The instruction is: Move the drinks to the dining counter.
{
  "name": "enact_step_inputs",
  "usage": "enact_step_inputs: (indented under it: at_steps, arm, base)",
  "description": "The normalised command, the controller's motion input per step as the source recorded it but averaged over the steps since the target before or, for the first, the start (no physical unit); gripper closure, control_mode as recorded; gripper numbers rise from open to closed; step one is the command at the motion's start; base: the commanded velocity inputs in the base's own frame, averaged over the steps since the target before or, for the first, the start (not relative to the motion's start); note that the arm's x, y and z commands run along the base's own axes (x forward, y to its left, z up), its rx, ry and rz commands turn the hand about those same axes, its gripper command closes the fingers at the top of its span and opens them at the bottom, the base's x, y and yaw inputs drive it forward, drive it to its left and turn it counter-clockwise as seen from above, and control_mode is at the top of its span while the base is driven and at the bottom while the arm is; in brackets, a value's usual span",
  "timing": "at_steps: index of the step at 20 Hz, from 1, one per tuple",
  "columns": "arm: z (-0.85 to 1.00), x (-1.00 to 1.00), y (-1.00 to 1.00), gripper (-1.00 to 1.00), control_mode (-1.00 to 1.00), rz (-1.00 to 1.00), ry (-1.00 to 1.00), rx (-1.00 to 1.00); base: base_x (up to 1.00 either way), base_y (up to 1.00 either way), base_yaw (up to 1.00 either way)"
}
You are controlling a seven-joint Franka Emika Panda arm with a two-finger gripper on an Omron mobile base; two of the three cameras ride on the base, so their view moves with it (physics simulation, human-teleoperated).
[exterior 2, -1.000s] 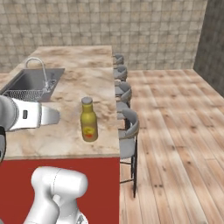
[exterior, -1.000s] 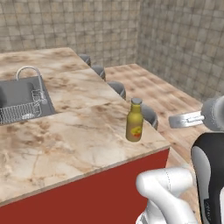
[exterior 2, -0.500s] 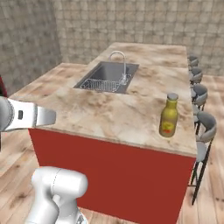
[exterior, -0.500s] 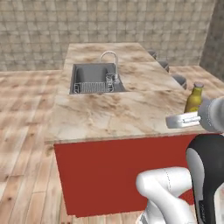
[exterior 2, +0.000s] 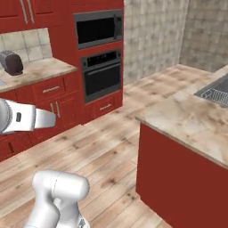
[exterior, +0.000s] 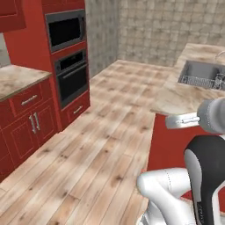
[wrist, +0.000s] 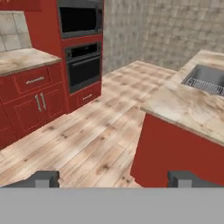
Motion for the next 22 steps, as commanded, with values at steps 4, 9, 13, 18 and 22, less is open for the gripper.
enact_step_inputs:
  at_steps: [4, 9, 13, 18, 22]
  arm:
    - [0.00, 0.00, 0.00, -1.00, 1.00, 0.00, 0.00, 0.00]
    - [0.00, 0.00, 0.00, -1.00, 1.00, 0.00, 0.00, 0.00]
    - [0.00, 0.00, 0.00, -1.00, 1.00, 0.00, 0.00, 0.00]
    - [0.00, 0.00, 0.00, -1.00, 1.00, 0.00, 0.00, 0.00]
    - [0.00, 0.00, 0.00, -1.00, 1.00, 0.00, 0.00, 0.00]
  base:
    - [-0.11, 0.74, 0.87]
    - [0.24, 0.46, 0.79]
    - [0.81, 0.27, 0.62]
    - [0.79, 0.21, 0.48]
    - [0.70, 0.17, 0.19]
